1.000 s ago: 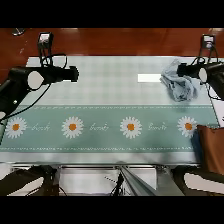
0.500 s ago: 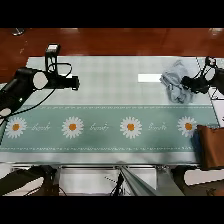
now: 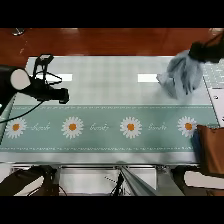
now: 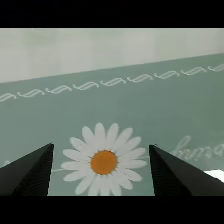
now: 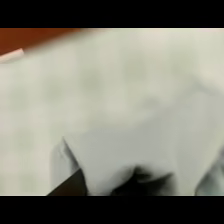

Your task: Fold the shirts.

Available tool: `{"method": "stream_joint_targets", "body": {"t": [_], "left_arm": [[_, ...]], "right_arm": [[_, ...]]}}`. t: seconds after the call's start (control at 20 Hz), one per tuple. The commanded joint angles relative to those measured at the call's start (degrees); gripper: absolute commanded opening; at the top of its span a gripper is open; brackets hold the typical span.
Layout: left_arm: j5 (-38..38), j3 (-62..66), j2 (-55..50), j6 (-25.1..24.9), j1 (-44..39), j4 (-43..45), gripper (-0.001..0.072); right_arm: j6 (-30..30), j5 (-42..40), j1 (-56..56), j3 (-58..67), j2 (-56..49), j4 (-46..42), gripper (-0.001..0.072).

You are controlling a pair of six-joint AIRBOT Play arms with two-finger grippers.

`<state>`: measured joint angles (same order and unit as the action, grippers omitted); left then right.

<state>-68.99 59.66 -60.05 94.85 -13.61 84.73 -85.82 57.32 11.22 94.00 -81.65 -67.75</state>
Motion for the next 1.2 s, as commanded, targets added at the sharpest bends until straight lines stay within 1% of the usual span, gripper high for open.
{"method": "stream_joint_targets", "body": {"t": [0.0, 0.1, 0.2, 0.25, 0.35, 0.4, 0.5, 0.55, 0.6, 0.65, 0.7, 0.8, 0.85, 0.95, 1.05, 1.1, 1.15], "left_arm": [[3.72, -6.73, 12.57, -0.5, -0.35, -12.48, 0.0703], [9.29, -11.39, 19.08, -0.48, -1.86, -15.98, 0.0703], [10.32, -14.1, 21.99, -0.48, -3.1, -16.39, 0.0703], [9.73, -14.84, 22.25, -0.42, -3.41, -16.41, 0.0703], [9.79, -16.2, 22.1, 0.46, -3.54, -16.39, 0.0703], [10.6, -16.87, 22.05, 0.42, -3.5, -16.11, 0.0703], [12.26, -17.33, 22.05, 0.44, -3.06, -12.98, 0.0703], [13.38, -17.33, 22.16, 1.14, -2.19, -10.36, 0.0703], [14.08, -17.33, 22.18, 2.91, -0.87, -8.33, 0.0703], [14.12, -17.33, 22.16, 4.02, 0.98, -7.69, 0.0703], [13.66, -17.33, 22.16, 4.07, 2.64, -7.96, 0.0703], [10.97, -17.35, 22.16, 4.02, 4.04, -9.68, 0.0703], [9.53, -17.35, 22.16, 4.0, 3.91, -10.43, 0.0703], [8.33, -17.9, 22.08, 3.85, 3.23, -13.62, 0.0702], [8.52, -18.95, 21.62, 3.87, 1.73, -16.74, 0.0703], [8.5, -19.28, 21.16, 3.85, 0.74, -16.98, 0.0703], [8.52, -19.54, 20.59, 3.85, -0.46, -17.0, 0.0703]], "right_arm": [[4.68, -2.08, -3.74, 9.4, 9.99, 1.73, 0.0029], [6.86, -2.47, -7.5, 12.55, 15.3, 1.7, 0.0028], [7.67, -1.68, -12.04, 13.38, 19.63, 1.97, 0.0029], [8.0, 1.18, -14.86, 13.38, 21.38, 2.49, 0.0029], [11.04, 8.24, -22.27, 13.35, 23.3, 2.47, 0.0029], [11.04, 11.32, -25.49, 13.27, 23.28, 2.01, 0.0029], [10.23, 14.8, -31.47, 9.4, 23.23, 1.44, 0.0029], [9.49, 15.15, -34.18, 6.1, 23.26, 1.7, 0.0029], [8.98, 14.95, -37.35, 1.97, 23.23, 2.23, 0.0029], [8.24, 13.35, -40.46, -2.43, 23.23, 2.25, 0.0029], [7.06, 10.45, -43.45, -7.5, 23.23, 1.31, 0.0029], [2.32, 1.75, -47.04, -18.23, 23.02, 0.59, 0.0029], [0.63, -2.1, -48.13, -22.64, 22.14, 2.27, 0.0029], [0.61, -6.86, -50.38, -27.82, 17.22, 9.73, 0.0029], [3.63, -7.85, -52.78, -28.04, 10.71, 16.48, 0.0029], [5.51, -8.66, -53.75, -28.04, 7.69, 20.17, 0.0031], [6.38, -9.11, -54.25, -28.04, 5.33, 23.58, 0.0168]]}}
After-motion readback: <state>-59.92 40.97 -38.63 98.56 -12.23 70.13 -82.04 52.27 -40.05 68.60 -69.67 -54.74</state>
